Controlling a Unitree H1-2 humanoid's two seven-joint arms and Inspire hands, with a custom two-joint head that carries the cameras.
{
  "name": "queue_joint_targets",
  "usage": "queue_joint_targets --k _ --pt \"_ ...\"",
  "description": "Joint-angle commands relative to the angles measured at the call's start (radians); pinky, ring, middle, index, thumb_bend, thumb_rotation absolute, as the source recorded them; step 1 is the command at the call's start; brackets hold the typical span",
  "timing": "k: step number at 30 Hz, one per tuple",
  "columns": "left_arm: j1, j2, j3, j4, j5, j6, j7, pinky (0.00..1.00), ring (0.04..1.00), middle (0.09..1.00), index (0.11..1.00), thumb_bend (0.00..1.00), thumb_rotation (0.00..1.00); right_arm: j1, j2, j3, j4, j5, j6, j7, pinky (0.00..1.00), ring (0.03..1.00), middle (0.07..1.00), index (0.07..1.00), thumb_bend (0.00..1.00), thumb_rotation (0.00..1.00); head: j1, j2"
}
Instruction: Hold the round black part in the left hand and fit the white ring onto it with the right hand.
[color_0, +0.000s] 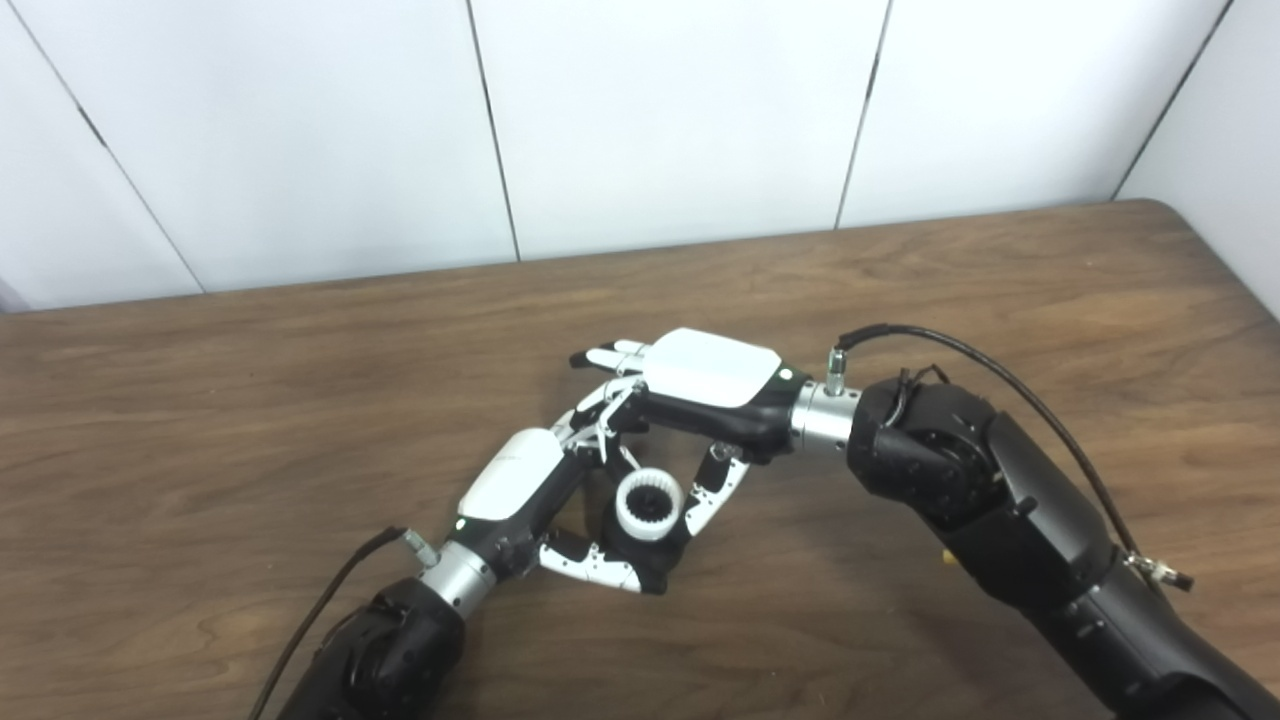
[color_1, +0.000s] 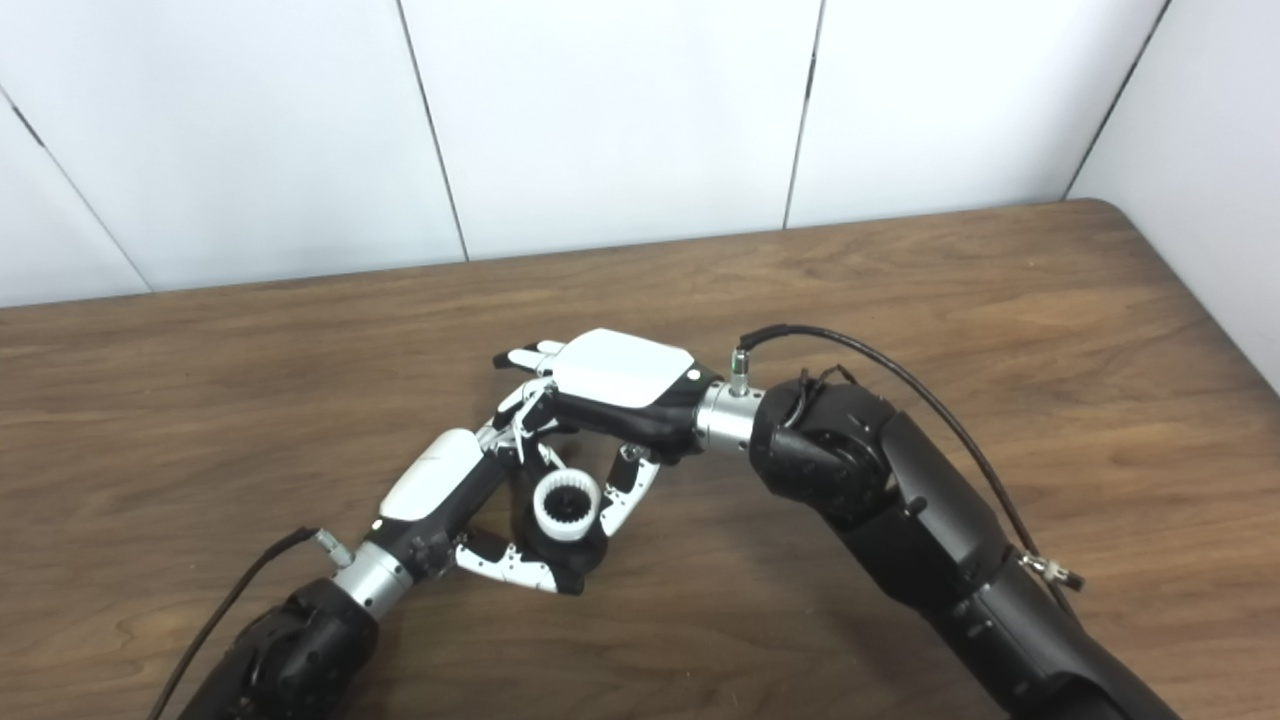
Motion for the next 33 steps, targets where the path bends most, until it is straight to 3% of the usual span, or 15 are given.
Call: queue_joint_targets --k 1,33 --pt "0.038 -0.007 -0.023 0.011 0.002 -0.012 -0.017 1.00 1.000 0.880 0.483 0.53 0.06 -0.017 0.008 -0.007 -0.012 0.002 -0.009 -0.026 1.00 0.992 0.818 0.482 0.53 0.14 0.004 0.004" --pt "0.033 -0.020 -0.037 -0.003 0.017 0.016 -0.022 1.00 1.000 0.871 0.482 0.53 0.06 0.011 0.012 0.016 0.034 0.013 -0.027 -0.029 1.00 0.984 0.814 0.483 0.53 0.14 0.019 0.016"
